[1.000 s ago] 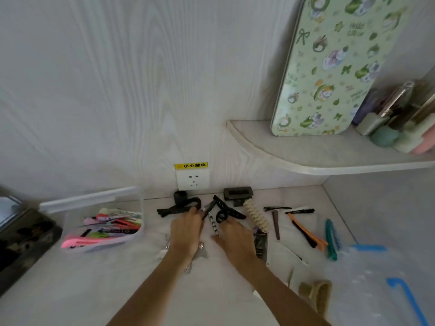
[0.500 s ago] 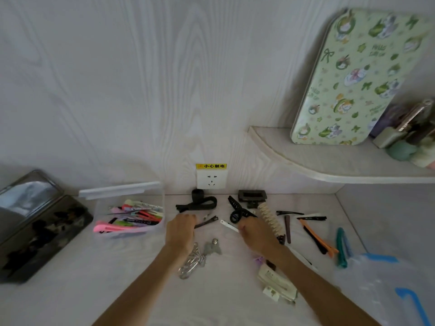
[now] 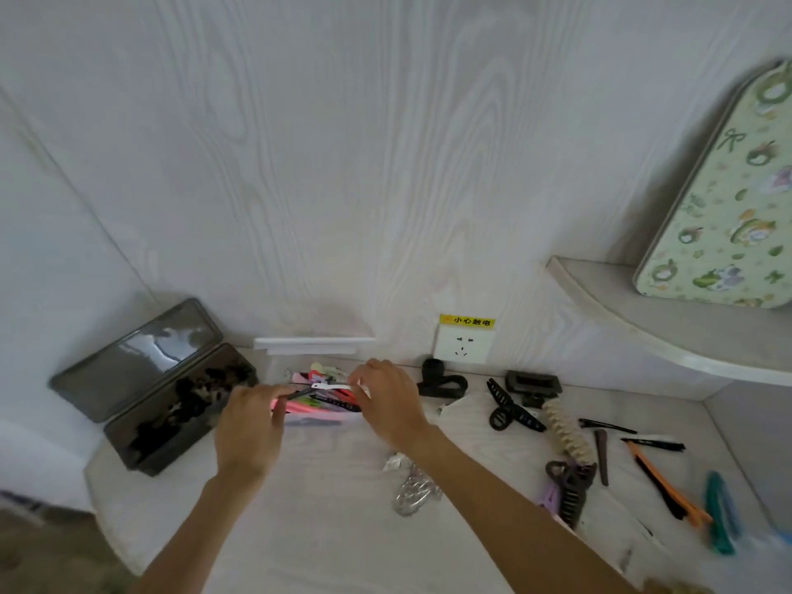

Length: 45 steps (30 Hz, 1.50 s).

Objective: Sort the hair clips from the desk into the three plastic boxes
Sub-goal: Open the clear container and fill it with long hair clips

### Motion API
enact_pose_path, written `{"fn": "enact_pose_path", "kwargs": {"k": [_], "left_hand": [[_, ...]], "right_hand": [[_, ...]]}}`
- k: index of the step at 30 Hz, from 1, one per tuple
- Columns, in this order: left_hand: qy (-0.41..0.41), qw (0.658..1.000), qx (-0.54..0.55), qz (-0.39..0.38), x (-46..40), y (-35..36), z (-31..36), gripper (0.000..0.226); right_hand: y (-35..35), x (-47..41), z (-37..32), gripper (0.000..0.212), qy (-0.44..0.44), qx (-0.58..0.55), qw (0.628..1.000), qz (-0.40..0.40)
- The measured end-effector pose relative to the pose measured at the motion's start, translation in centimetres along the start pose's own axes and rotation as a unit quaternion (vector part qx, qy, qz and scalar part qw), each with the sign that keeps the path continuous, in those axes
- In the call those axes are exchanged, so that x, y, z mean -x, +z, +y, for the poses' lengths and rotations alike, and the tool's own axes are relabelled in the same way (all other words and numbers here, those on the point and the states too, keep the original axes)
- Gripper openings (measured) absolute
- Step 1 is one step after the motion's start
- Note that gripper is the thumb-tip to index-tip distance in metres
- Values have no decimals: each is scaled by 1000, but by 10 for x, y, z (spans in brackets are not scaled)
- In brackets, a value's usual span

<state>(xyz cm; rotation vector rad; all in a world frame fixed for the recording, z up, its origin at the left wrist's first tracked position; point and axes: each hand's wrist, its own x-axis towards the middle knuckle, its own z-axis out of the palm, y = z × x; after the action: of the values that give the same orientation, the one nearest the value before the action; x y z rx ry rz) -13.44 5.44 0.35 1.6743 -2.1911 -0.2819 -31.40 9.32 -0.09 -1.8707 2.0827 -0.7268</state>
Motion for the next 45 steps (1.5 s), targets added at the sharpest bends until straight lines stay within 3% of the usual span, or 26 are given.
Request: {"fn": "enact_pose_path", "kwargs": {"k": [5, 8, 11, 14, 16, 18, 21, 23, 25, 28, 31, 36, 39, 45], "left_hand": [[53, 997, 8, -53, -14, 8, -22, 38], [126, 992, 16, -1, -1, 8, -18, 41], [203, 977, 55, 38, 8, 13, 15, 27], [265, 959, 87, -51, 6, 38, 62, 19], [251, 955, 87, -135, 6, 60, 88, 24], [242, 951, 64, -184, 5, 86, 111, 30], [228, 952, 30, -200, 4, 110, 134, 30], [210, 959, 11, -192, 5, 121, 145, 27], [197, 965, -1, -174, 6, 127, 149, 24], [198, 969, 2, -150, 10, 132, 150, 23], [206, 965, 3, -160, 11, 127, 146, 20], [226, 965, 66, -115, 14, 100, 124, 17], [215, 970, 74, -82, 12, 82, 99, 13], [144, 988, 62, -16, -6, 46, 36, 14]], "right_hand": [[10, -10, 1, 32, 1, -12, 1000, -26], [-9, 14, 23, 32, -9, -42, 999, 26], [-35, 44, 72, 23, 93, -8, 988, 125], [-52, 69, 122, 27, 223, 55, 969, 86], [-53, 82, 134, 32, 251, 101, 962, 27], [-49, 96, 138, 27, 192, 133, 972, 7], [-50, 108, 139, 28, 84, 88, 993, -8], [-59, 108, 139, 28, 104, 37, 993, -30], [-69, 100, 145, 28, 158, 26, 987, 2], [-72, 81, 156, 37, 220, 125, 966, -58], [-69, 69, 156, 40, 211, 213, 945, -128], [-60, 76, 162, 20, 166, 244, 954, -60], [-64, 81, 165, 39, 117, 239, 963, -35], [-73, 84, 161, 20, 184, 191, 964, -15]]}}
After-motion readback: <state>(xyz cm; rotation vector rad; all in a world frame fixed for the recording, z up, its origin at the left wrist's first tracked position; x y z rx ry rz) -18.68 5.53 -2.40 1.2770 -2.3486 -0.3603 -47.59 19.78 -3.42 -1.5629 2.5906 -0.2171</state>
